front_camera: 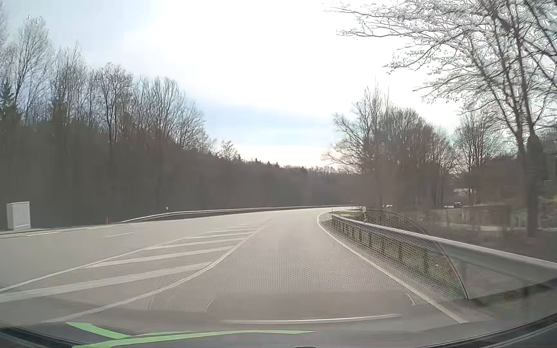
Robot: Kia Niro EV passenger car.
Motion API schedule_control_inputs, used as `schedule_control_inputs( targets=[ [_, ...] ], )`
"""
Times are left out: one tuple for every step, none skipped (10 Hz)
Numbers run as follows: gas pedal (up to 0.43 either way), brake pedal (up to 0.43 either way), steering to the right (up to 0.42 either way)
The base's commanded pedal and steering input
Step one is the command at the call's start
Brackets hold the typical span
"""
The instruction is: Follow the waypoints while adhering to traffic rules and regulations
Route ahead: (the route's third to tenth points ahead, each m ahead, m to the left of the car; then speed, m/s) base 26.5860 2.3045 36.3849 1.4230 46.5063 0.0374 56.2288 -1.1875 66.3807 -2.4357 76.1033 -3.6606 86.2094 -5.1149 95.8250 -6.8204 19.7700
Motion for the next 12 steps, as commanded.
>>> schedule_control_inputs(
  targets=[
    [0.067,0.000,0.014],
    [0.059,0.000,0.015],
    [0.059,0.000,0.014],
    [0.059,0.000,0.014],
    [0.047,0.000,0.014],
    [0.047,0.000,0.014],
    [0.047,0.000,0.014],
    [0.047,0.000,0.014],
    [0.039,0.000,0.014],
    [0.039,0.000,0.014],
    [0.028,0.000,0.014],
    [0.020,0.000,0.014]
  ],
)
